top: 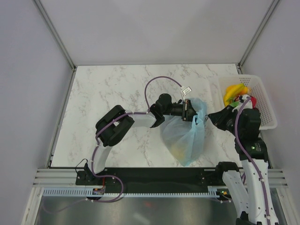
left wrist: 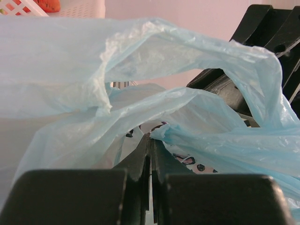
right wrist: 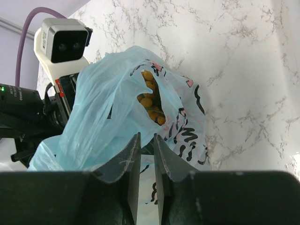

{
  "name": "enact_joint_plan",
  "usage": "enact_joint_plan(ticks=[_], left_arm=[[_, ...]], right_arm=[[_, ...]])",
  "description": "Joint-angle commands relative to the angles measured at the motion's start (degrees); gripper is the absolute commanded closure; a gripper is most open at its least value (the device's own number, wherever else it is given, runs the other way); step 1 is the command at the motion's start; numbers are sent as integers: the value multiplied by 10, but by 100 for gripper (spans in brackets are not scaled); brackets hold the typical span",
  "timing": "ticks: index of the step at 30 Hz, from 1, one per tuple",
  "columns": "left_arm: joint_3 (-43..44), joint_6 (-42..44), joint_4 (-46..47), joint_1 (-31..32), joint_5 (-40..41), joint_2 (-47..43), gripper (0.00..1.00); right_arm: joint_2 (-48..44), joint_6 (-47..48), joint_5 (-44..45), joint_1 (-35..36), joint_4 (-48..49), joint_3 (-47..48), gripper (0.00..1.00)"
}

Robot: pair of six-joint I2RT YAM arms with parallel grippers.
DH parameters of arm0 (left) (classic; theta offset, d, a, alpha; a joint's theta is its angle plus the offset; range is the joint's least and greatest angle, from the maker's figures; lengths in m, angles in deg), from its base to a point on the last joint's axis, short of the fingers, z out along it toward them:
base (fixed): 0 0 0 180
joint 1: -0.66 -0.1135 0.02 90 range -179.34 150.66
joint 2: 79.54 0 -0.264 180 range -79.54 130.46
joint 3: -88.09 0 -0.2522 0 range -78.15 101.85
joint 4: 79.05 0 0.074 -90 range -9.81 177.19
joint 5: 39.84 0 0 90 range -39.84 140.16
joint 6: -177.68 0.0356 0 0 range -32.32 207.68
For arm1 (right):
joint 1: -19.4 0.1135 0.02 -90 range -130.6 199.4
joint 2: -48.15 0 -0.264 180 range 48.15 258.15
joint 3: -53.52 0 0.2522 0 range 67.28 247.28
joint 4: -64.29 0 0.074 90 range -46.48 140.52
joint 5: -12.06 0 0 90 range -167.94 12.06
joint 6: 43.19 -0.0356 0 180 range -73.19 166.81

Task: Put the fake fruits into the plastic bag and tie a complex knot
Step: Tie the plastic bag at the center of the board.

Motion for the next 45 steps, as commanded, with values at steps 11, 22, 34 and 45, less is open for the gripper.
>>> enact_joint_plan(ticks=[11,22,34,45], left_arm=[[18,-3,18,3,-14,2,98],[18,-3,17,3,-15,3,98],[22,-3,13,3,-24,2,98],[29,0,13,7,-40,1,98]], right_arm=[[-27,-16,-76,1,12,-52,78],[-8,-45,-111,1,60,-57,72],[26,-31,-109,2,86,-43,59],[33,-17,-105,2,91,-53,60]])
